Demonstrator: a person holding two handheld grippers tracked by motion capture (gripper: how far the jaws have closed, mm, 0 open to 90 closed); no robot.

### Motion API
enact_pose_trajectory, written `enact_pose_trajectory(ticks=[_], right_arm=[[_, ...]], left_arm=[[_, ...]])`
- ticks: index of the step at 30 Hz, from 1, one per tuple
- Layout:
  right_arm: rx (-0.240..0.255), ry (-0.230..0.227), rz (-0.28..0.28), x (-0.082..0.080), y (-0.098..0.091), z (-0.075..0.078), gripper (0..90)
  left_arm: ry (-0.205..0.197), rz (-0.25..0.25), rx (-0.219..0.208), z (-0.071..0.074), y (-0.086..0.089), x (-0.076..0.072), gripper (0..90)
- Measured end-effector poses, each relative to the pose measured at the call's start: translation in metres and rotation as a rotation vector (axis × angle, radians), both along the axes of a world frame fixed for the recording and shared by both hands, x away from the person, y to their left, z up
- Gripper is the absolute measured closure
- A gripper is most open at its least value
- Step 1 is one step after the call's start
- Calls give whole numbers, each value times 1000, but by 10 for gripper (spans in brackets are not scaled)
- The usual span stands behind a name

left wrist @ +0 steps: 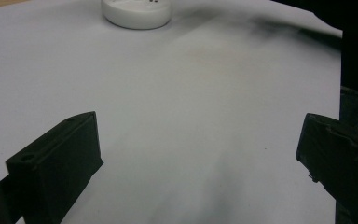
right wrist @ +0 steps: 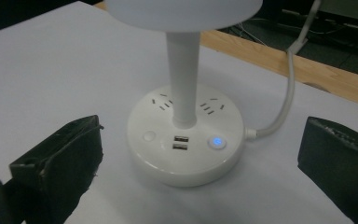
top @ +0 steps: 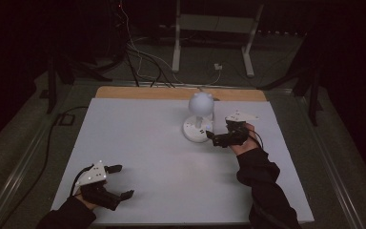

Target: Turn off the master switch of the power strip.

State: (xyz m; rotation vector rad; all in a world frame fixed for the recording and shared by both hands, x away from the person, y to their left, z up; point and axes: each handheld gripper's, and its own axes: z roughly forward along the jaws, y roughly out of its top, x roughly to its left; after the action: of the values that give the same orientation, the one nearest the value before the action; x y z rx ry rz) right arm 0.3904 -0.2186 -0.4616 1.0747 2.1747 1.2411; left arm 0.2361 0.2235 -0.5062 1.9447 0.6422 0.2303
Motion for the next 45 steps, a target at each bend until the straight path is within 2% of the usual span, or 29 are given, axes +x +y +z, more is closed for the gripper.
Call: enact_pose_trajectory(ticks=[6, 10, 11, 18, 20, 22, 24, 27, 28, 30, 33, 34, 37, 38, 39, 40, 45], right_arm=[[-5, 12, -9, 10, 1, -6, 0], [-25, 5, -47, 16, 1, -12, 0], [-19, 15, -49, 18, 1, -13, 0], [-10, 9, -98, 25, -1, -19, 0], [-14, 0, -121, 26, 0, -21, 0], [-38, -15, -140, 26, 2, -24, 0], [-32, -21, -154, 26, 3, -27, 5], [-52, -21, -180, 26, 4, -28, 133], [-52, -21, -180, 26, 4, -28, 133], [-19, -9, -210, 27, 2, -29, 208], [-11, -4, -224, 28, 1, -29, 261], [-5, -4, -248, 28, 2, -28, 347], [10, 6, -291, 29, 1, -26, 490], [10, 6, -291, 29, 1, -26, 490], [12, 10, -308, 29, 1, -24, 580], [12, 13, -313, 29, 1, -24, 628], [13, 28, -303, 30, 2, -23, 755]], left_arm=[[1, -1, -2, 0, 0, 0, 4], [-2, -1, -1, 0, 0, 0, 4], [0, -1, -5, 0, 0, 0, 3], [2, -1, -4, 0, 0, 0, 3], [1, 0, -3, 0, 0, 0, 3], [1, 0, -4, 0, 0, 0, 3], [2, 0, -4, 0, 0, 0, 4], [3, -1, -1, 0, 0, 0, 4], [3, -1, -3, 0, 0, 0, 4], [3, 0, -3, 0, 0, 0, 3], [3, 1, -1, 0, 0, 0, 4], [3, 3, -4, 0, 0, 0, 3], [5, 4, -2, 0, 0, 0, 4], [5, 3, -1, 0, 0, 0, 4], [5, 3, -1, 0, 0, 0, 3], [5, 5, -2, 0, 0, 0, 3], [4, 5, -1, 0, 1, 0, 3]])
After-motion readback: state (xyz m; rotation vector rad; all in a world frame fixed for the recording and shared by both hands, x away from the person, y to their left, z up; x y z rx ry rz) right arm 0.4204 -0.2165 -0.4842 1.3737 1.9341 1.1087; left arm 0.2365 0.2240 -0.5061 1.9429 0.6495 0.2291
